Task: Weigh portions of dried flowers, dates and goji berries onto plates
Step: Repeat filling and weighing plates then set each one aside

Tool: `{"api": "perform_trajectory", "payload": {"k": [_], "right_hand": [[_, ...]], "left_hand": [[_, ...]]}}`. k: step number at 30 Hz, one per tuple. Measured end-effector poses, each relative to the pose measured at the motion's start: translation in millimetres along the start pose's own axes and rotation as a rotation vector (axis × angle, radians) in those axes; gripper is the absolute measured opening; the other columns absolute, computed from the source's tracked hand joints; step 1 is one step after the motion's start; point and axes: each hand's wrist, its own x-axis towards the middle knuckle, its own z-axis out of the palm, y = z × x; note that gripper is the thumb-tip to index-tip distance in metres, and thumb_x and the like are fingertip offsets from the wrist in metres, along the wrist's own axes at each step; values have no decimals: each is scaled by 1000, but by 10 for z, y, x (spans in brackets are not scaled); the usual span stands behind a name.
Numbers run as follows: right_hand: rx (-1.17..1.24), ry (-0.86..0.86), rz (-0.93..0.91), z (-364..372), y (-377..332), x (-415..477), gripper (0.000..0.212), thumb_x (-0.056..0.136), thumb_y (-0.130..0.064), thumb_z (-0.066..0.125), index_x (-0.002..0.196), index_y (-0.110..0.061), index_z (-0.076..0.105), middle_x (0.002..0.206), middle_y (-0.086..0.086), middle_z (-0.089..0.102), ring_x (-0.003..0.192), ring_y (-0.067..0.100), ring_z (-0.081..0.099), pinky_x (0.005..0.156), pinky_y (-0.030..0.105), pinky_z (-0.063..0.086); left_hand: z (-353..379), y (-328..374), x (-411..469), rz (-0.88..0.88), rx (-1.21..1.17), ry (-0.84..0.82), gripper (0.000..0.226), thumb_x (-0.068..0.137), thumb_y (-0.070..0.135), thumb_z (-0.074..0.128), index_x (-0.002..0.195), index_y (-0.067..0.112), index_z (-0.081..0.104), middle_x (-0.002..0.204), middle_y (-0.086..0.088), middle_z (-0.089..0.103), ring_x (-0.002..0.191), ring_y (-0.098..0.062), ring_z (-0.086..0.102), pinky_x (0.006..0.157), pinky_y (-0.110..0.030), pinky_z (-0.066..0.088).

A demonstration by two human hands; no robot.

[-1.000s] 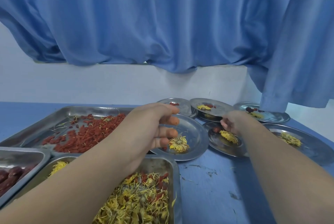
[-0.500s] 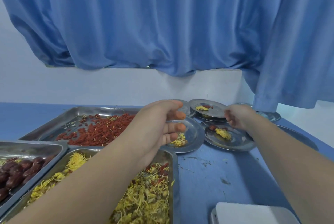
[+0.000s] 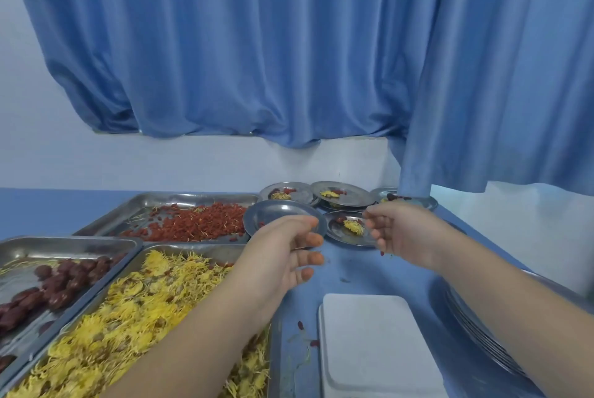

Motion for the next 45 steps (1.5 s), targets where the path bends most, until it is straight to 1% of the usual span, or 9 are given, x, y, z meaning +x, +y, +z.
{"api": "perform_trajectory", "payload": {"k": [11, 14, 17, 20, 24, 29, 35, 41, 45], "right_hand": [[53, -52, -14, 51, 272, -934, 15, 92, -10, 55, 79, -8, 61, 59, 4, 57, 48, 14, 49, 43, 22, 40], [98, -48, -7, 58, 367, -988, 15, 92, -10, 54, 79, -7, 60, 59, 4, 55, 47, 14, 48, 41, 21, 40], [156, -65, -5, 80, 408, -998, 15, 92, -10, 54, 78, -7, 61, 59, 4, 55, 47, 13, 49, 41, 21, 41], [249, -110, -11, 114, 380, -976, 15, 91, -11, 55, 79, -7, 62, 60, 3, 56, 47, 13, 50, 42, 21, 44], [346, -162, -33, 152, 317, -898, 12, 90, -12, 56, 81, -6, 62, 60, 4, 54, 46, 13, 49, 40, 21, 43], [368, -178, -66, 114, 275, -808, 15, 91, -12, 55, 79, -6, 62, 61, 4, 53, 47, 12, 49, 40, 21, 42], [352, -174, -73, 43, 288, -683, 18, 91, -12, 55, 76, -7, 64, 61, 4, 54, 47, 13, 50, 42, 21, 43], [177, -44, -123, -306, 196, -570, 16, 91, -11, 56, 78, -7, 63, 60, 3, 56, 49, 12, 50, 43, 20, 43], [292, 44, -94, -648, 62, -543, 16, 90, -13, 56, 76, -9, 63, 59, 2, 55, 46, 11, 49, 41, 20, 43]], "left_hand": [[1, -267, -449, 6, -69, 109, 17, 93, 19, 59, 107, 13, 66, 70, -1, 64, 57, -15, 61, 57, -28, 44], [38, -382, -449, 3, 44, 126, 16, 93, 13, 58, 106, 11, 67, 78, -4, 65, 58, -15, 62, 58, -28, 46], [149, -515, -432, -49, 316, 9, 25, 89, 3, 61, 113, 12, 66, 92, -7, 68, 71, -17, 67, 60, -27, 52], [317, -624, -368, -91, 504, -177, 42, 85, -3, 63, 123, 15, 60, 112, -4, 64, 89, -18, 66, 74, -25, 56], [490, -678, -237, -85, 524, -259, 29, 82, -7, 65, 110, 1, 65, 104, -11, 63, 88, -21, 62, 86, -34, 56], [502, -669, -119, -79, 409, -231, 11, 89, -1, 61, 98, 0, 68, 87, -10, 67, 74, -16, 70, 73, -24, 59], [495, -621, 70, -99, 448, -168, 16, 91, -3, 58, 94, 5, 72, 81, -8, 72, 65, -14, 71, 63, -22, 58], [616, -556, 656, -101, 601, -26, 10, 92, 4, 61, 91, 10, 69, 80, -8, 73, 56, -14, 69, 54, -21, 57], [767, -551, 1265, -102, 666, 72, 14, 96, 11, 56, 98, 5, 68, 72, -8, 65, 49, -16, 58, 45, -21, 52]]}}
